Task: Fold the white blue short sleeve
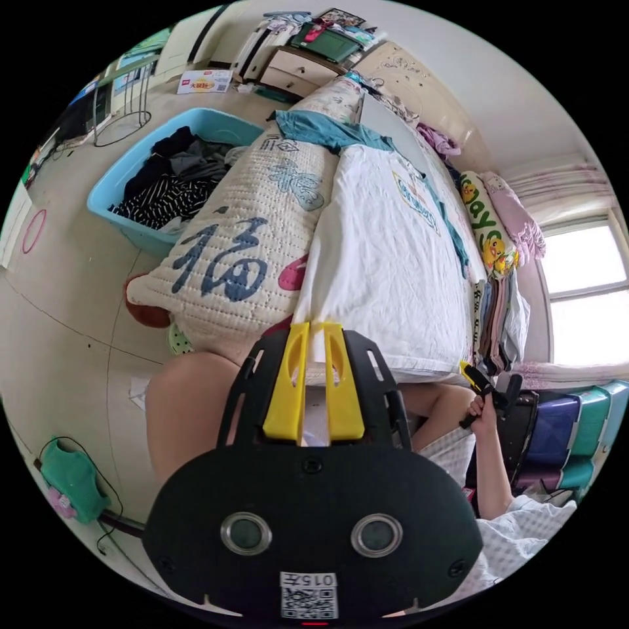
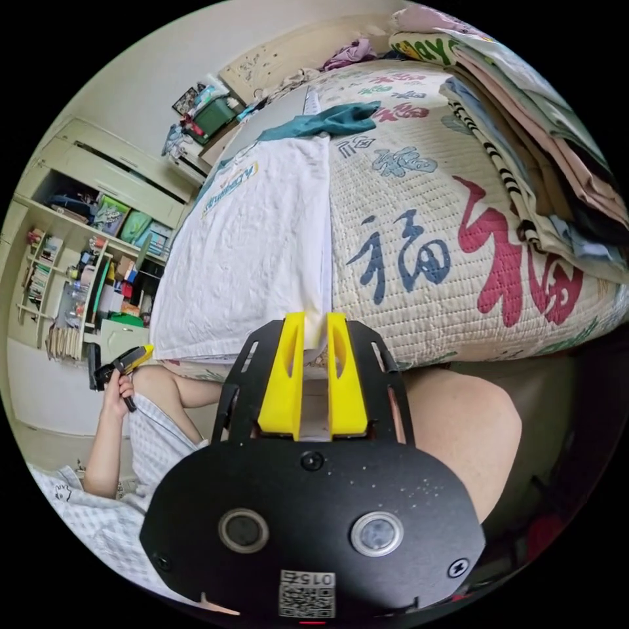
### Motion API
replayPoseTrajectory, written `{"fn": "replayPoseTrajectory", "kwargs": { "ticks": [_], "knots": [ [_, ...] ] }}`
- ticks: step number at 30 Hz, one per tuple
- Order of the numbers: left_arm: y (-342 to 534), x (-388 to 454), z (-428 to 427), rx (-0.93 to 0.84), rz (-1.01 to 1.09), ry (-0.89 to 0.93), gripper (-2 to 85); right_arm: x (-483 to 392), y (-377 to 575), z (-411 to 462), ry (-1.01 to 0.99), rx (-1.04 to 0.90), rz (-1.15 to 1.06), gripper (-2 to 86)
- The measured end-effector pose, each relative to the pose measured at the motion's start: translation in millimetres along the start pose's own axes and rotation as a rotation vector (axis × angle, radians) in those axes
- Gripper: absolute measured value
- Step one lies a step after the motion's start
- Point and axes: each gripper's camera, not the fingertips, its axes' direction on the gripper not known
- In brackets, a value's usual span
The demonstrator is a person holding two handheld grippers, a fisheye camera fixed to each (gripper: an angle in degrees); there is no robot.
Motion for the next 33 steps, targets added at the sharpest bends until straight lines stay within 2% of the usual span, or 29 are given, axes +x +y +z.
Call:
{"fn": "replayPoseTrajectory", "kwargs": {
  "ticks": [6, 12, 18, 24, 27, 30, 33],
  "knots": [
    [6.3, 0.9, 15.3, 0.025, 0.031, -0.019, -0.4, -6.1, -7.3, -13.1, -0.016, 0.018, 0.051, 0.9],
    [18.2, -3.4, 25.2, 0.08, 0.056, -0.024, -0.7, -25.1, -9.4, -16.5, 0.049, -0.001, -0.008, -0.2],
    [4.9, -1.2, 71.6, -0.031, 0.077, -0.105, -0.7, -41.2, -14.7, -5.2, 0.096, -0.032, -0.063, -0.3],
    [4.0, 13.9, 109.2, -0.045, 0.137, -0.228, -0.7, -97.3, 3.2, 16.7, 0.399, 0.003, -0.262, -0.3],
    [4.2, 12.6, 124.7, -0.046, 0.136, -0.238, -0.7, -104.0, 17.1, 23.7, 0.45, 0.052, -0.272, -0.2],
    [3.0, 2.8, 137.3, -0.056, 0.115, -0.198, -0.5, -91.2, 17.4, 19.9, 0.38, 0.034, -0.218, 0.0],
    [4.5, -10.1, 144.2, -0.049, 0.071, -0.144, -0.2, -56.7, 14.3, 4.9, 0.187, 0.005, -0.101, 0.6]
  ]
}}
